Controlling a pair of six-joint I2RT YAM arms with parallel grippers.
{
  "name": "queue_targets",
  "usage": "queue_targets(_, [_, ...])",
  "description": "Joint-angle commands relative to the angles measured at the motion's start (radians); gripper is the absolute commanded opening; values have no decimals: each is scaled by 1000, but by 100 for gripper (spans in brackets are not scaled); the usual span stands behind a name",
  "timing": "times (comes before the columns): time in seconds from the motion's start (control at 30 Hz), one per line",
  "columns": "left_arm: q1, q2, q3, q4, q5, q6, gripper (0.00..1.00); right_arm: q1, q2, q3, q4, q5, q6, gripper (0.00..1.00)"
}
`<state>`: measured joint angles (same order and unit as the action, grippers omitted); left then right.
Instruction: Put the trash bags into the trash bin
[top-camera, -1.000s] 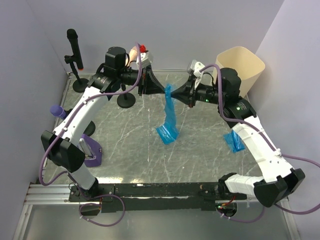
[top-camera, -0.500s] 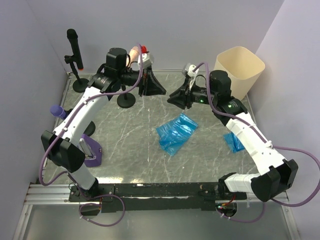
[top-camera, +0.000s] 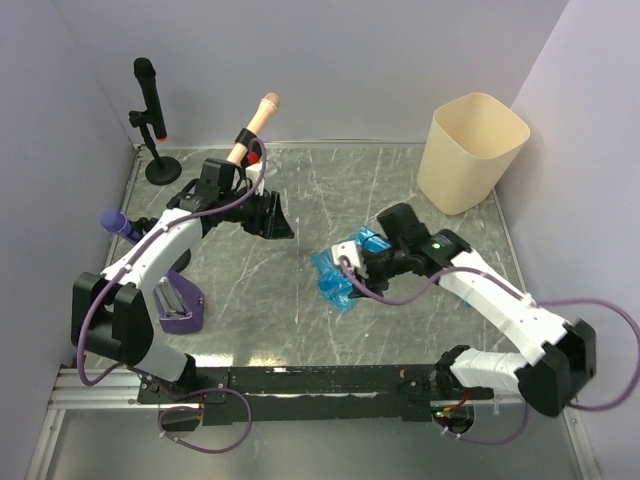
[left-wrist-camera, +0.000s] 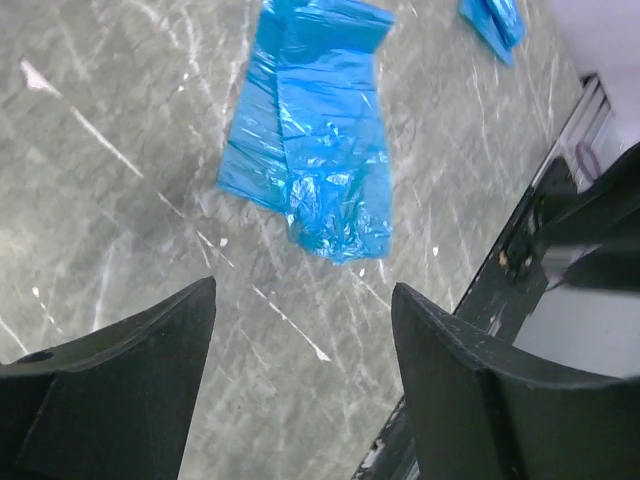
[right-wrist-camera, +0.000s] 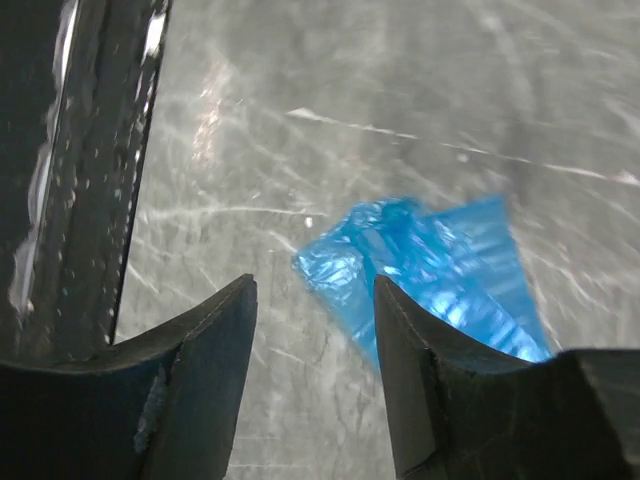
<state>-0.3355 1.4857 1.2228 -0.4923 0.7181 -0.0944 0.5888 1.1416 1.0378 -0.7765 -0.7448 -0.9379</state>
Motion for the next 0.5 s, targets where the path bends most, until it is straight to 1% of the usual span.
queue_targets(0.0, [10, -39, 9, 106, -32, -140, 74, 32, 166, 42, -72, 2, -254, 54])
queue_targets(0.07, [12, -65, -6, 123, -51, -149, 74, 34, 272, 83, -112, 25, -341, 50])
queue_targets(0.1, [13, -82, -17, 129, -60, -146, 73, 34, 318, 97, -113, 39, -358, 49])
queue_targets(0.2, [18, -136, -49, 133, -92, -140, 74, 36, 426, 126, -106, 64, -410, 48])
queue_targets(0.33, [33, -186, -92, 130, -103, -139, 74, 43, 521, 162, -96, 90, -466, 46])
queue_targets(0.47, [50, -215, -117, 130, -103, -139, 74, 48, 590, 197, -81, 99, -486, 48])
